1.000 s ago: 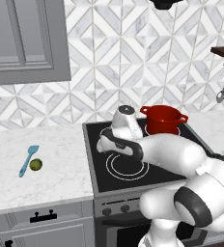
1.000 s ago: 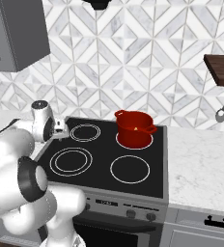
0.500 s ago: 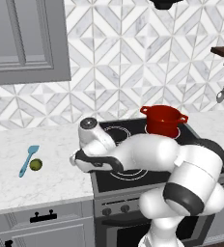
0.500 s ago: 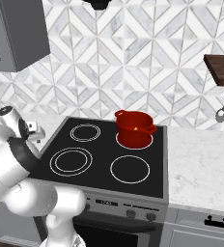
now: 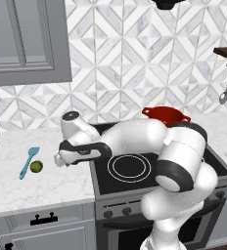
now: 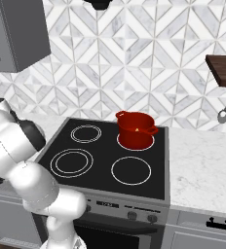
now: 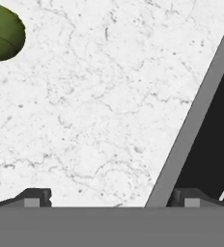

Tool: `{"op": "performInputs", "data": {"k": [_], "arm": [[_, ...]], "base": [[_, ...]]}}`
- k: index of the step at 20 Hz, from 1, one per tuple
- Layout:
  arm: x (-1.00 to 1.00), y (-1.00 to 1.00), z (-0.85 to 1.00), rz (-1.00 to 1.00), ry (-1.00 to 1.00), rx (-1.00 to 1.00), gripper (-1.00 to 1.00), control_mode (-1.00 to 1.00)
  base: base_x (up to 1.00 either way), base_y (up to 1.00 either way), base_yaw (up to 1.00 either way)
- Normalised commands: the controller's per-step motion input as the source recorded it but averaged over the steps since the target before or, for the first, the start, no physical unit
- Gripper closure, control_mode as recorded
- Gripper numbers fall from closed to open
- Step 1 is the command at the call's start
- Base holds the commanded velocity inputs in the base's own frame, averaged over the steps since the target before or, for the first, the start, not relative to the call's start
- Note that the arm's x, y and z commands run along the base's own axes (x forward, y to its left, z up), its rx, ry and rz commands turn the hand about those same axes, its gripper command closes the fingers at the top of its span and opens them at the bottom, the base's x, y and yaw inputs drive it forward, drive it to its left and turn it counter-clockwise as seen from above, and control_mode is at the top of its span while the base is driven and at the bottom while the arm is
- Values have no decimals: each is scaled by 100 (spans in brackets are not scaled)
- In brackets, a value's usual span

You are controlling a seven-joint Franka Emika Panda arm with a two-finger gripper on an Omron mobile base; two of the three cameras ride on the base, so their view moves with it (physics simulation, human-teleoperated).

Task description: Put the lime and lemon wedge in the pot. Retrieve the spatula and lightly stir the vegetables in the pot.

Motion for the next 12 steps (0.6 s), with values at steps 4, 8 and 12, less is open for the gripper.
{"op": "performInputs", "data": {"k": [4, 8, 12], "arm": [[0, 29, -10, 3, 0, 0, -100, -100], [1, 32, -2, 0, 0, 5, -100, -100], [8, 46, 0, 0, 0, 6, -100, -100]], "base": [[0, 0, 0], [0, 0, 0], [0, 0, 0]]}}
